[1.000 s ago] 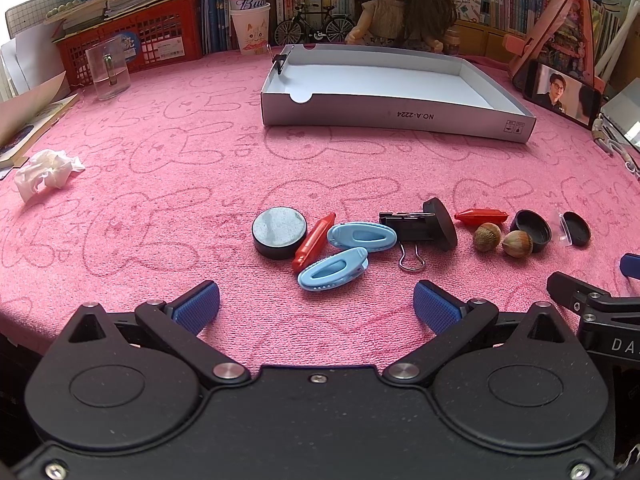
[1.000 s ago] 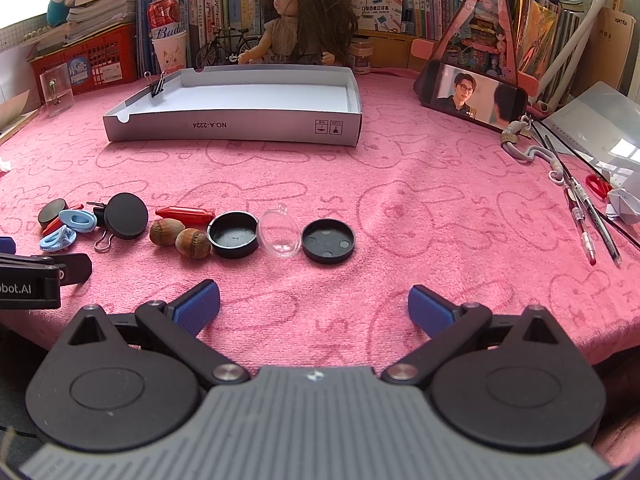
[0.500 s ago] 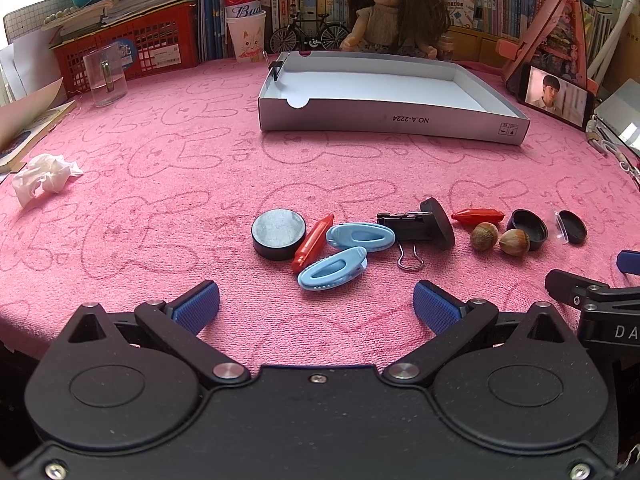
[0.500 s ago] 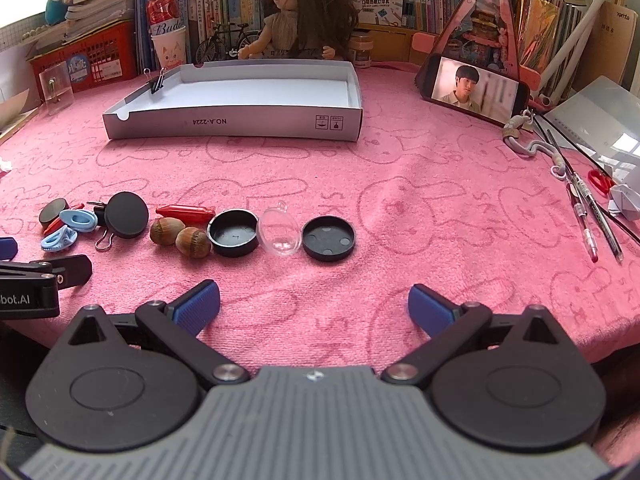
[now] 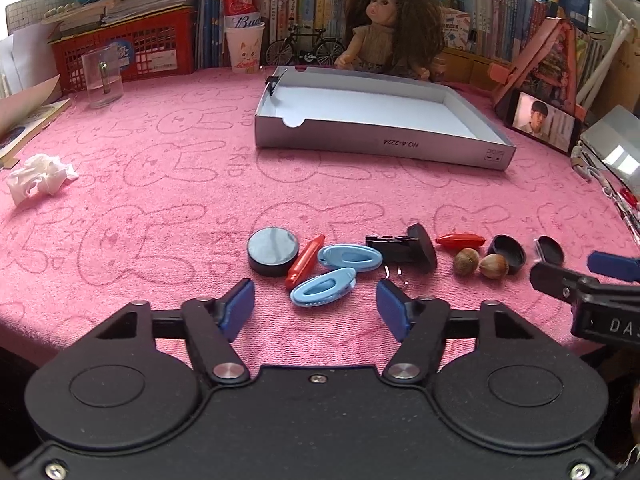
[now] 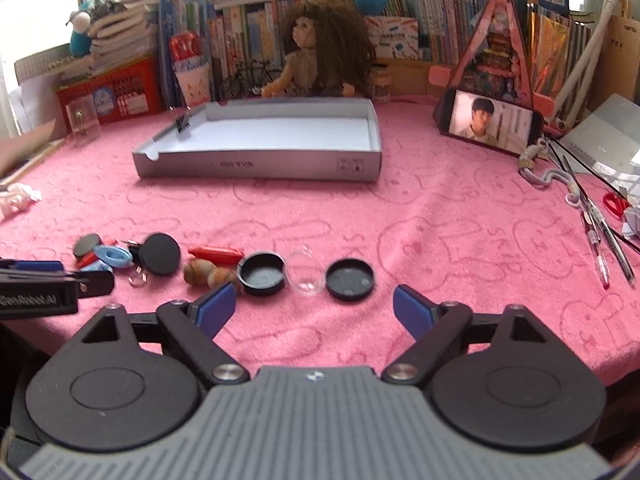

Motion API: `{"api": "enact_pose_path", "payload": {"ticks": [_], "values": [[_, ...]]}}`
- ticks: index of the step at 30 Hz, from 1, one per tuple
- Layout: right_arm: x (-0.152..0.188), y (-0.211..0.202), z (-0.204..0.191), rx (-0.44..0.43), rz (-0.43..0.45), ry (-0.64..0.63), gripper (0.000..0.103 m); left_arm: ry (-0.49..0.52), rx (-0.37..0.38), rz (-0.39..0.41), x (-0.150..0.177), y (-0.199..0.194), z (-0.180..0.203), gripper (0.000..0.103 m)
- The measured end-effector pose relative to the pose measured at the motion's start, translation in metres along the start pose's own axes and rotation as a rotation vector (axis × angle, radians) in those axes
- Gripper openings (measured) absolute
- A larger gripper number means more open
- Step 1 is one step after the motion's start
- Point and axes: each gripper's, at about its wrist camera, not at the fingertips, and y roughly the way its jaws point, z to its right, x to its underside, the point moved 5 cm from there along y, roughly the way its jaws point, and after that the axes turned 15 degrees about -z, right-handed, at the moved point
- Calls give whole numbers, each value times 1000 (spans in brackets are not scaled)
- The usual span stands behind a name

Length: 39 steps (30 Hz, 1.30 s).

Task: Organize rigid objects
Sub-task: 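Grasp the light blue oval clip with left gripper while right gripper grasps a black round lid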

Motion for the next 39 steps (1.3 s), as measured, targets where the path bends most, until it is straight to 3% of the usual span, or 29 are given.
{"api": "enact_pose_path", "payload": {"ticks": [5, 10, 16, 23, 26, 28, 39], "values": [[-3, 0, -9, -13, 15, -38, 75, 32, 8, 24, 2, -6, 8, 43], [0, 1, -9, -47, 5, -36, 52, 29, 37, 49, 1, -12, 9, 39], [3, 5, -7, -116, -26, -20, 39, -1, 45, 48, 0, -11, 5, 32], [3, 8, -16, -165, -30, -45, 36, -50, 131, 61, 0, -15, 0, 27], [1, 13, -17, -156, -36, -41, 37, -33, 98, 68, 2, -16, 1, 27], [-1, 16, -15, -142, -39, -27, 45, -25, 80, 70, 3, -16, 2, 28], [-11, 25, -12, -79, -20, -34, 47, 0, 33, 90, 7, -16, 6, 35]]}}
